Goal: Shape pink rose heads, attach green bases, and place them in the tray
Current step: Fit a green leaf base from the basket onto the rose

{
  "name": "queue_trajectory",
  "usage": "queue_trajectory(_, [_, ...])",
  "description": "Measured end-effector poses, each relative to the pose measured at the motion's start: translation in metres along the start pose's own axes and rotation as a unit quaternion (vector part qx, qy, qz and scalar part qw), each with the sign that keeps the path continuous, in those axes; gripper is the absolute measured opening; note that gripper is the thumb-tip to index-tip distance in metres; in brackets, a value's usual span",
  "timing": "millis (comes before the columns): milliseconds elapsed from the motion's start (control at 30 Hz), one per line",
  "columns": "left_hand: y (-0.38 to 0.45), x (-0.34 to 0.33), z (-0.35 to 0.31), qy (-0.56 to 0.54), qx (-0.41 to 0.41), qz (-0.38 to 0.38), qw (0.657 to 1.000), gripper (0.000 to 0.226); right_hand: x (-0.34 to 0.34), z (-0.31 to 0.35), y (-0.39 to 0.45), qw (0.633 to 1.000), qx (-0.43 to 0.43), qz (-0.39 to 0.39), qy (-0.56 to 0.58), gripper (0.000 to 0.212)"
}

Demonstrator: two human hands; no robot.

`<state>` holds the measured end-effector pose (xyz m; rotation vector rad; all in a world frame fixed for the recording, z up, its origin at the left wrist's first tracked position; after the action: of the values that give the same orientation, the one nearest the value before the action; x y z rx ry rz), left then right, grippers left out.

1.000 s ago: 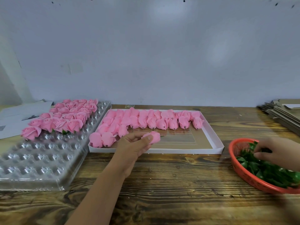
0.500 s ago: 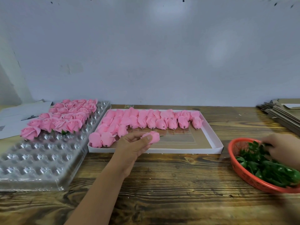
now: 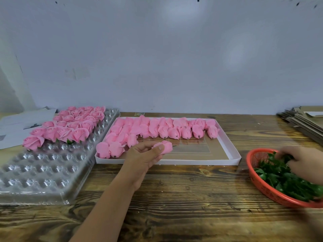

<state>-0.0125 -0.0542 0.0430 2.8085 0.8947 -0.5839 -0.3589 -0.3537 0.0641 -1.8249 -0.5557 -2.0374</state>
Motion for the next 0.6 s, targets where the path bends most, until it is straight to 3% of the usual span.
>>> queue_trajectory(167, [0.0, 0.0, 0.0, -0.003, 0.003, -0.001, 1.0, 0.021, -0.001, -0.006, -0.006, 0.996, 0.001, -0.027, 0.09, 0.012])
queue_trajectory(267, [0.0, 0.0, -0.001, -0.005, 0.003, -0.002, 1.0, 0.02, -0.003, -0.017, -0.005, 0.982, -0.031, -0.035, 0.184, 0.032])
queue_trajectory(333, [0.0, -0.001, -0.001, -0.004, 0.005, -0.005, 1.0, 0.02, -0.001, -0.021, -0.007, 0.98, -0.007, -0.011, 0.201, 0.046])
queue_trajectory(400, [0.0, -0.001, -0.001, -0.006, 0.006, -0.007, 1.0, 0.022, 0.009, -0.014, -0.017, 0.964, 0.013, -0.026, 0.262, 0.043])
queue_trajectory(467, [0.0, -0.001, 0.0, -0.01, 0.007, -0.008, 1.0, 0.024, 0.023, 0.009, -0.034, 0.933, 0.028, -0.029, 0.358, 0.024])
queue_trajectory(567, [0.0, -0.002, -0.001, -0.016, 0.01, 0.0, 1.0, 0.02, 0.044, 0.052, -0.056, 0.862, 0.058, -0.008, 0.504, 0.067])
queue_trajectory(600, [0.0, -0.002, -0.001, -0.018, 0.012, 0.003, 1.0, 0.019, 0.048, 0.069, -0.06, 0.84, 0.071, -0.013, 0.538, 0.072])
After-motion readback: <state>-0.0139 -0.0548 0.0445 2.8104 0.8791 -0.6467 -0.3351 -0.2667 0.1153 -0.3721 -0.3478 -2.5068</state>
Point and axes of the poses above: each hand's wrist, its own y-axis towards the middle knuckle, its own x-axis out of the back of the hand, z = x × y, the point moved 2 cm from there along y, towards the middle knuckle, and after that the axes turned 2 degrees about -x, right-handed, at the moved point
